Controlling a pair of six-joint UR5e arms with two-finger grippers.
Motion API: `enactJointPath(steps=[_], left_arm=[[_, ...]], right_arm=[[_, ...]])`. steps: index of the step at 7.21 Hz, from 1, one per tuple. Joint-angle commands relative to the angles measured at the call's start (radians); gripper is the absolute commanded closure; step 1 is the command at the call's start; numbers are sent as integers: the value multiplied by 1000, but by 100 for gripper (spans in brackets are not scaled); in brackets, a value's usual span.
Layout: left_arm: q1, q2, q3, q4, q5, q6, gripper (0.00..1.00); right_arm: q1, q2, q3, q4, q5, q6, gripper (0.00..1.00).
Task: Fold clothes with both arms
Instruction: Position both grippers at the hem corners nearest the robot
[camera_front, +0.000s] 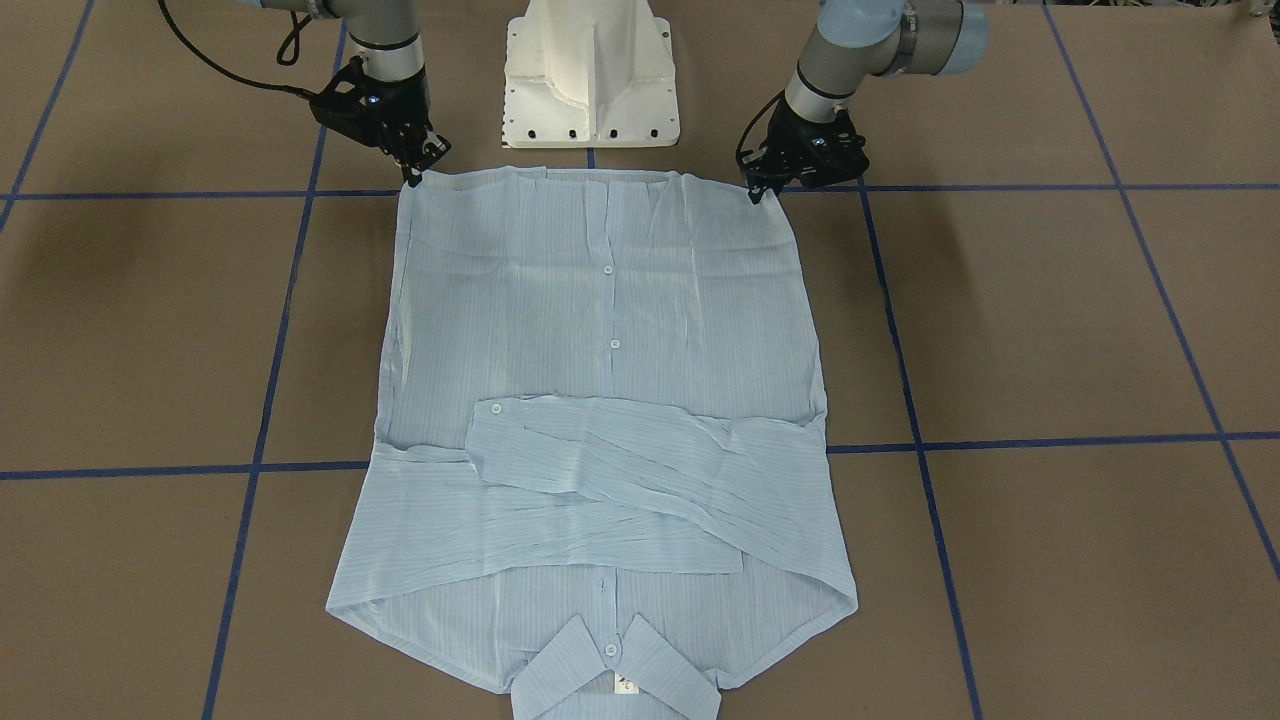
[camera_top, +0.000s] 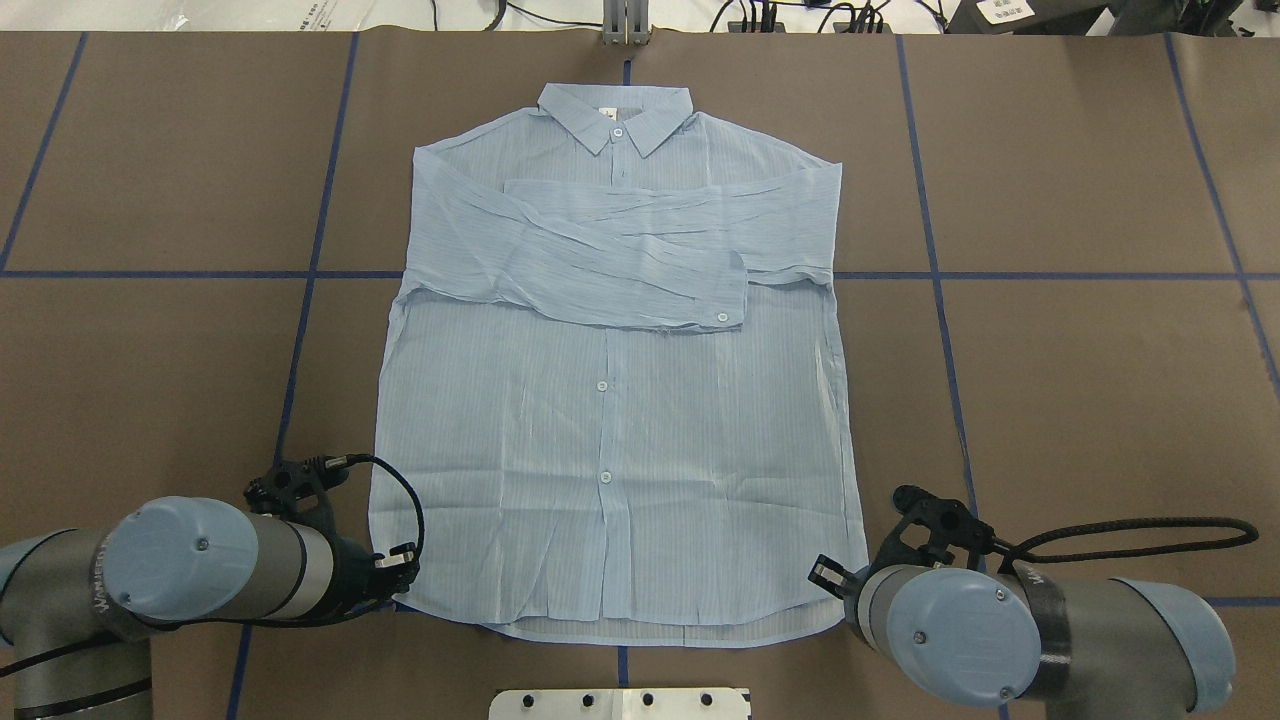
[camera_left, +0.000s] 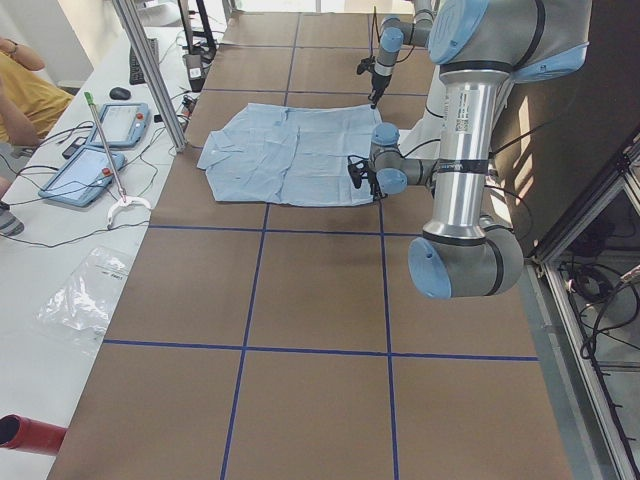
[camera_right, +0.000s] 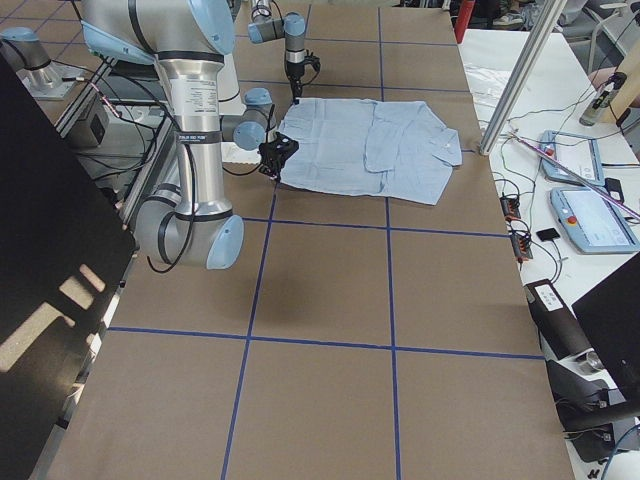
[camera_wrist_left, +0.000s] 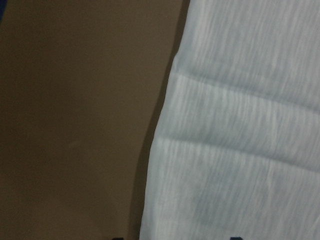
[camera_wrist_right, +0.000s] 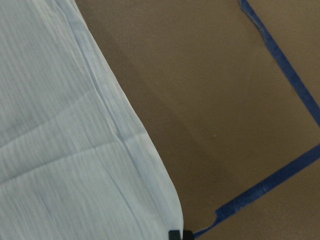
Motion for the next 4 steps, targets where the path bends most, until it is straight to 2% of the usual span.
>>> enactJointPath(steps=[1, 4], left_arm=[[-2, 7, -12, 0, 1, 0, 100], [-4, 0, -134, 80, -3, -3, 100]], right_arm=[[1, -1, 1, 0, -1, 0, 100], [21, -1, 53, -3, -4, 3, 100]])
